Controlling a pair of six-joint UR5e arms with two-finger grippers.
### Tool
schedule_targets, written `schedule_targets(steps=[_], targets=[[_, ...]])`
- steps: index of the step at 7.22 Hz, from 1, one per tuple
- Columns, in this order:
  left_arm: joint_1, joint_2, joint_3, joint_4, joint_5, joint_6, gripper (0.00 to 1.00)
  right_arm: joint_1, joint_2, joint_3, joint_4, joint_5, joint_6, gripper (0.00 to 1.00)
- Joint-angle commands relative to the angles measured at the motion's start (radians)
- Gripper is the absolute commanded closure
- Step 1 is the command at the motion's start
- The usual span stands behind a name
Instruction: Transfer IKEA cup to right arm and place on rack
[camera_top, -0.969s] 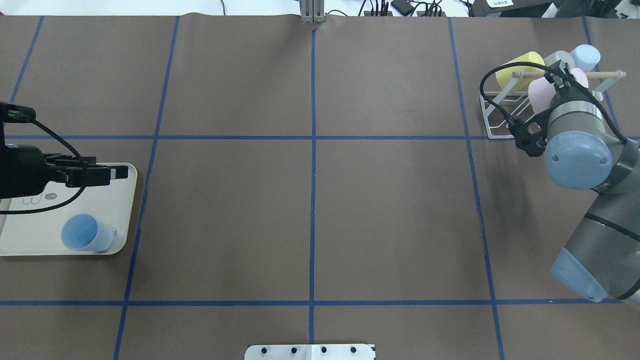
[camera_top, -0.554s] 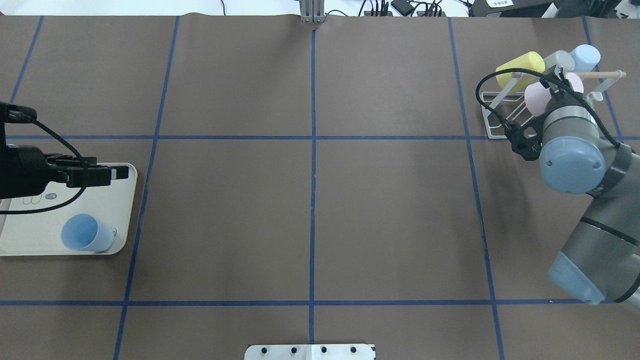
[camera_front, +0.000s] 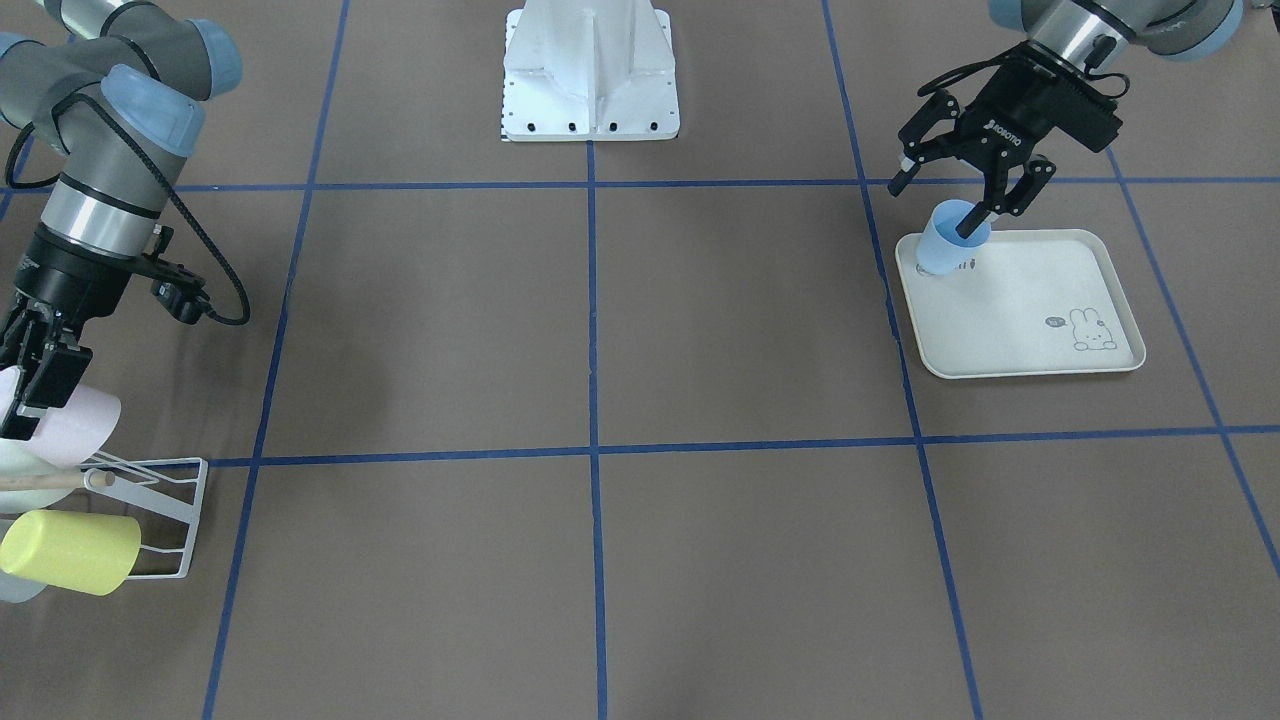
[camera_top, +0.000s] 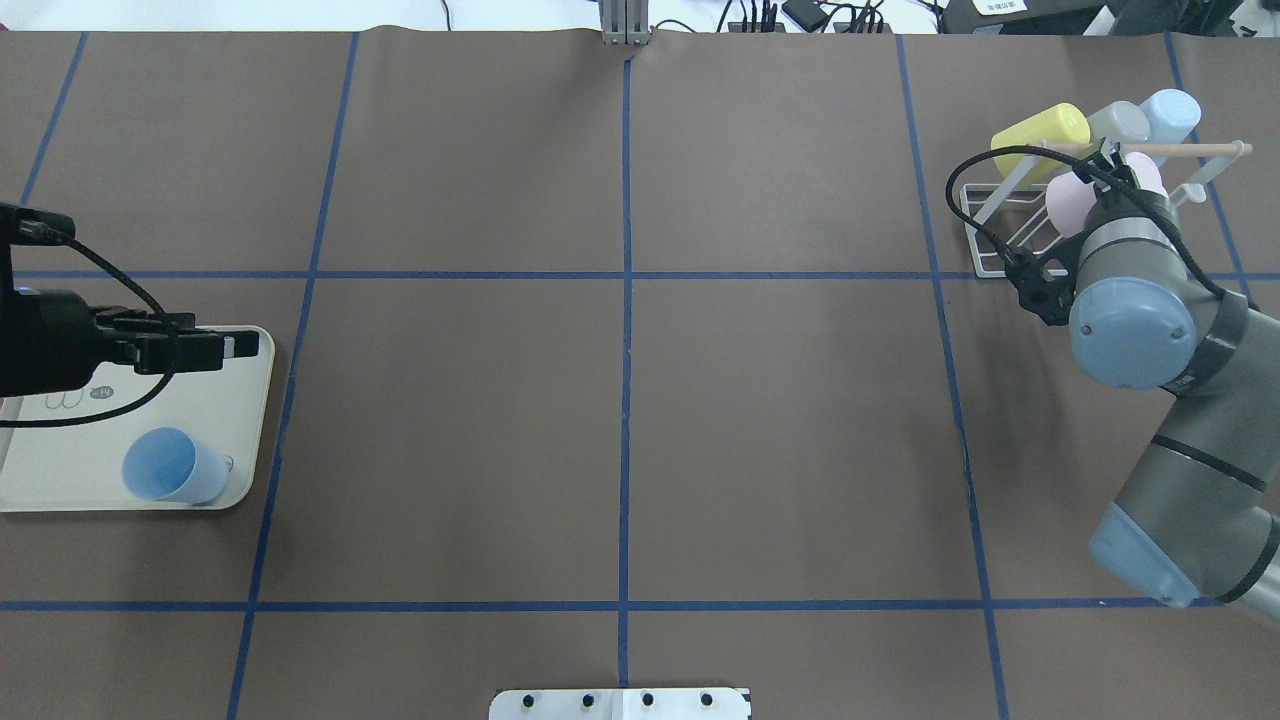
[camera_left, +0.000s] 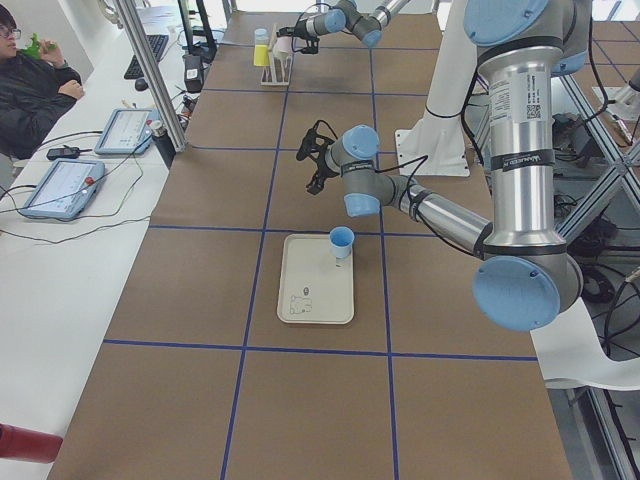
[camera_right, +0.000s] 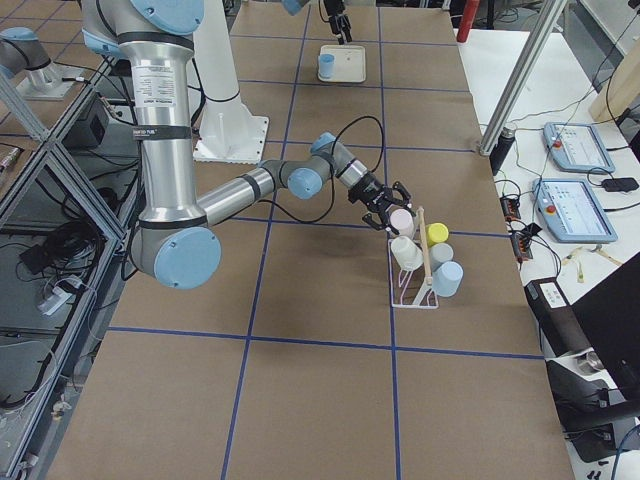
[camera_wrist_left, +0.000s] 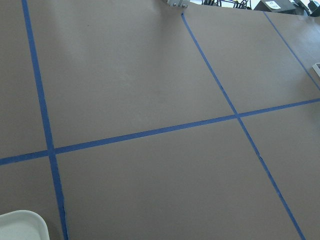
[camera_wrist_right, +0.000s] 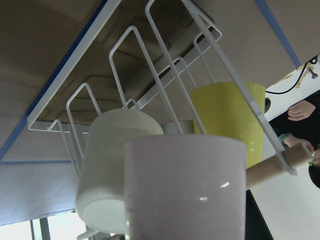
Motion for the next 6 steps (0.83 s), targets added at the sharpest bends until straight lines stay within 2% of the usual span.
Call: schedule_targets(steps=[1,2,6], targets=[[0.001,0.0,0.0,0.0,0.0,0.0,0.0,0.0,0.004,-0.008,0.0,-0.002,0.0,0.29],[0.0,0.0,0.0,0.0,0.0,0.0,0.0,0.0,0.006,-0.008,0.002,0.0,0.0,0.01],[0.0,0.003,0.0,0.0,0.0,0.0,0.0,0.0,0.009,0.003,0.008,0.004,0.003,0.01]])
